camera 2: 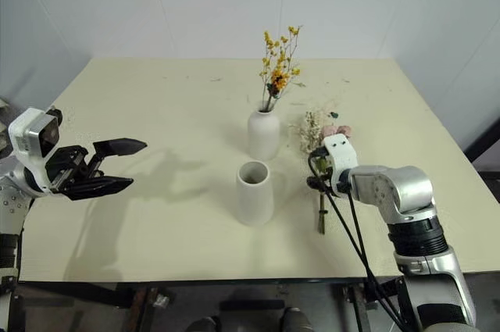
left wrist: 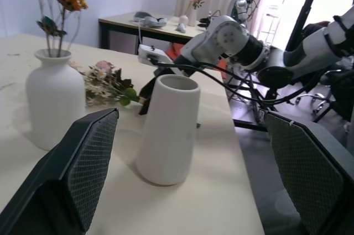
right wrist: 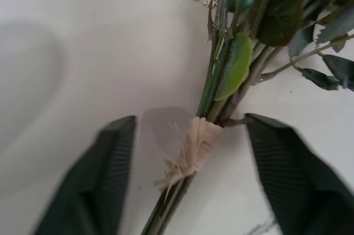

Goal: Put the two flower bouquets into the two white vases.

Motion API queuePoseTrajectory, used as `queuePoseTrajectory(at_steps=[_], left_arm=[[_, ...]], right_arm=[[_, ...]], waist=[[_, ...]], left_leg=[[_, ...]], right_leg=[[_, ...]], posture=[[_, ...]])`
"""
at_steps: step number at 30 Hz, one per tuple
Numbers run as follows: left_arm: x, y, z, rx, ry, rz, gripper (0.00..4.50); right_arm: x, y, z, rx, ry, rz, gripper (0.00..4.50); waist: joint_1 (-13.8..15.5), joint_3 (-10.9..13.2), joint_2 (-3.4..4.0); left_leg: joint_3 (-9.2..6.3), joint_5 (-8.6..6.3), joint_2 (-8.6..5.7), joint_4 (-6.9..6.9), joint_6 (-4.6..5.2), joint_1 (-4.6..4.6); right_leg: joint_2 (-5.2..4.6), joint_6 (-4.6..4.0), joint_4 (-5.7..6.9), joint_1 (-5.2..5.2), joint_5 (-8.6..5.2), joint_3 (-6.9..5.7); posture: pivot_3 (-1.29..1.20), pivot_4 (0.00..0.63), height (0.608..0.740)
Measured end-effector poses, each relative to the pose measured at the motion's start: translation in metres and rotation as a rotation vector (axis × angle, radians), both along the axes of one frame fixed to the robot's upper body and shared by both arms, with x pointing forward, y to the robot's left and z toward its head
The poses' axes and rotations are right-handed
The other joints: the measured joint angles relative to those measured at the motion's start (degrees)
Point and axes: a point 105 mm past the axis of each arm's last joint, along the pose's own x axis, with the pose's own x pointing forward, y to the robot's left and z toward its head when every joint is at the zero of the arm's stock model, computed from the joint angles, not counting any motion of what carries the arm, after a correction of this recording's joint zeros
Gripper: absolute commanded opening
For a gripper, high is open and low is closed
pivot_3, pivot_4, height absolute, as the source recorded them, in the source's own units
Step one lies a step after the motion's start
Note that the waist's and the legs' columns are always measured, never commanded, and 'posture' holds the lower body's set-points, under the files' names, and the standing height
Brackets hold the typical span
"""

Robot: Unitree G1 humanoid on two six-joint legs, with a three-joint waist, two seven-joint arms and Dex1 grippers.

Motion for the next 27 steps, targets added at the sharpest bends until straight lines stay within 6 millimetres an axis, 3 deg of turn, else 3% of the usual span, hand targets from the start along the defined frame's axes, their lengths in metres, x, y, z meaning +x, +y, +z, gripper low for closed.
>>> queuePoseTrajectory(at_steps=[6,7,13,21,25,27], left_arm=[[-0.001,-0.002,0.004,-0.006,-0.014,0.009,4.5],[-0.001,-0.002,0.003,-0.01,-0.013,0.008,4.5],[0.002,-0.007,0.007,-0.022,-0.026,-0.007,4.5],[0.022,-0.02,0.011,-0.042,-0.023,-0.051,4.5],[0.031,-0.024,0.012,-0.039,-0.019,-0.049,4.5],[0.034,-0.024,0.011,-0.043,-0.017,-0.041,4.5]], right_arm=[[0.003,0.003,0.001,0.008,-0.021,-0.012,0.19],[0.003,0.002,0.002,0.008,-0.03,-0.018,0.03],[0.006,-0.023,0.019,0.012,-0.113,-0.129,0.03],[0.005,-0.076,0.081,0.026,-0.411,-0.368,0.03],[0.002,-0.078,0.119,0.052,-0.592,-0.374,0.03],[0.0,-0.067,0.138,0.111,-0.721,-0.323,0.03]], waist=[[-0.53,0.0,0.0],[-0.58,0.0,0.0],[-0.51,0.0,0.0],[-0.67,0.0,0.01],[-1.0,0.0,0.01],[-1.04,0.0,0.01]], left_leg=[[0.0,0.0,0.0,0.0,0.0,0.0],[0.0,0.0,0.0,-0.01,0.0,0.0],[0.0,0.0,-0.01,-0.07,0.0,-0.01],[0.01,0.0,-0.01,-0.13,0.0,0.0],[0.03,0.01,0.0,-0.3,0.0,0.01],[0.06,0.01,0.0,-0.36,0.01,-0.01]], right_leg=[[0.0,0.0,-0.01,0.0,0.0,0.0],[0.0,0.0,-0.01,0.0,0.0,0.0],[0.0,-0.01,-0.06,-0.01,0.0,0.0],[0.0,0.0,-0.09,-0.02,0.0,0.0],[0.0,-0.02,-0.07,-0.13,-0.01,0.01],[0.0,-0.03,-0.03,-0.23,-0.02,0.01]], posture=[[0.0,0.15,0.74],[0.0,0.15,0.74],[0.0,0.15,0.74],[0.0,0.15,0.74],[0.0,0.15,0.74],[0.0,0.15,0.74]])
